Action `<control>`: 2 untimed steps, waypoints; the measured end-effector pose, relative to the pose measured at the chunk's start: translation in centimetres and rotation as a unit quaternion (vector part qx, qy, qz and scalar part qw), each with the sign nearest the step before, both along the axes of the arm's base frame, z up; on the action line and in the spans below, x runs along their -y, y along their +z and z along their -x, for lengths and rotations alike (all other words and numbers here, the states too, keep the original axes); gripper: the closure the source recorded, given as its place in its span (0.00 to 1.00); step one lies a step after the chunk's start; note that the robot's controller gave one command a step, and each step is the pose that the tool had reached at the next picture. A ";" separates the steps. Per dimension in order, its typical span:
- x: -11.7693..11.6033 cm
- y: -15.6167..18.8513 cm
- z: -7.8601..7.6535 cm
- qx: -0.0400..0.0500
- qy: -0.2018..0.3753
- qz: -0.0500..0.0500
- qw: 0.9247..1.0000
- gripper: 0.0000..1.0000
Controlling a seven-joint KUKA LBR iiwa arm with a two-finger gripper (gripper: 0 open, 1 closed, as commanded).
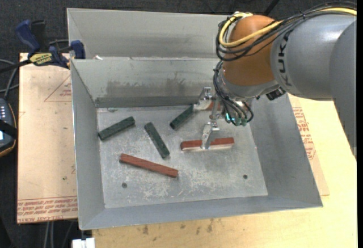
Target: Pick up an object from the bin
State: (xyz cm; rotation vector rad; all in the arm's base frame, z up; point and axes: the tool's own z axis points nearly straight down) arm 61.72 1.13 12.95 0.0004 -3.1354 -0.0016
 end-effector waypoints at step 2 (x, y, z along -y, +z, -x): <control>-0.5 3.3 0.3 0.000 0.082 0.000 0.997 0.00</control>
Offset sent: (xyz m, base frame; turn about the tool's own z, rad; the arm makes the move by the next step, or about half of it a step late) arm -0.0085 0.0146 0.1079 -0.5019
